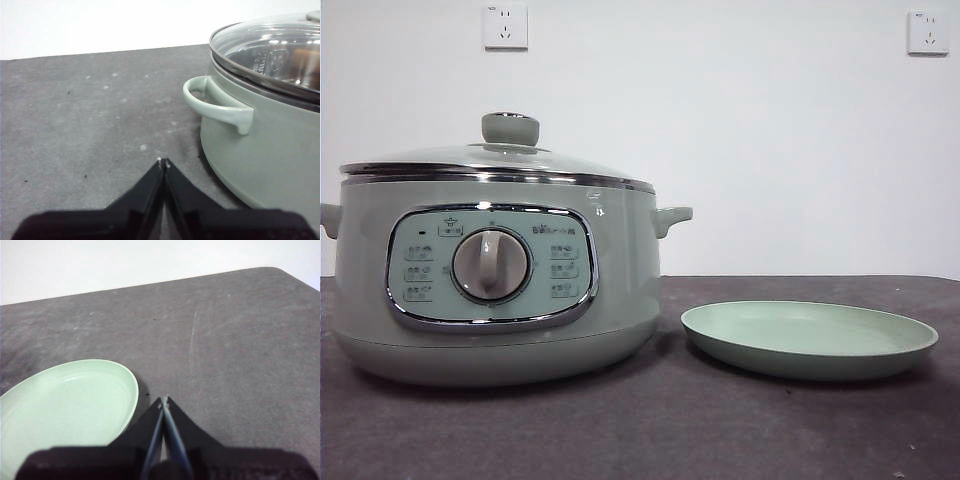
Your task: Take the corn out from the steamer,put the corn on the plate,close the lid
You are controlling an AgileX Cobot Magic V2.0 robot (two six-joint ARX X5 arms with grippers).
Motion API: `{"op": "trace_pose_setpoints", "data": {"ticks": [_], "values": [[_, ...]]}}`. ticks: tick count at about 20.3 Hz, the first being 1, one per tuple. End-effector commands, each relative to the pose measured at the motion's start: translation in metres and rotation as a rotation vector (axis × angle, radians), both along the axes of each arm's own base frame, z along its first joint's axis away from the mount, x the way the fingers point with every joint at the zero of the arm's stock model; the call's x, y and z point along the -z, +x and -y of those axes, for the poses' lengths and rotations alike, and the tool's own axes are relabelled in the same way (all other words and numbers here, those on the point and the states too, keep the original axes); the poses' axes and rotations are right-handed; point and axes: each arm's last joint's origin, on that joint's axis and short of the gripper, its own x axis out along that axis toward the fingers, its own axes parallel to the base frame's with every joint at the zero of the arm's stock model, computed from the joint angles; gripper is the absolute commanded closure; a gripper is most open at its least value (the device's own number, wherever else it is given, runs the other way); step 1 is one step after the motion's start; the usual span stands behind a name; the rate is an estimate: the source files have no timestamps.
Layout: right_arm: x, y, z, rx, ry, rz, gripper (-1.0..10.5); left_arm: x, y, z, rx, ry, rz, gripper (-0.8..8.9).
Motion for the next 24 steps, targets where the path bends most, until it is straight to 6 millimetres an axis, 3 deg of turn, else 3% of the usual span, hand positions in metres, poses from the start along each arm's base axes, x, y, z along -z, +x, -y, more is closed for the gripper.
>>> {"op": "trace_pose_setpoints", "data": {"ticks": [1, 7, 16, 24], "values": [[0.004, 0.000, 0.000, 0.004, 0.006, -0.012, 9.4, 0.005, 0.001, 0.000, -0.005, -0.006, -0.009, 8.16], [0.004, 0.000, 0.000, 0.011, 0.080, -0.016, 9.4, 0.005, 0.001, 0.000, 0.002, -0.029, -0.010, 8.16], [0.001, 0.001, 0.000, 0.070, 0.426, -0.011, 9.5, 0.004, 0.000, 0.005, 0.087, -0.447, -0.053, 8.17], [-0.012, -0.001, -0.003, -0.033, 0.481, -0.001, 9.6, -0.006, -0.002, 0.007, 0.182, -0.485, -0.052, 8.21]]}}
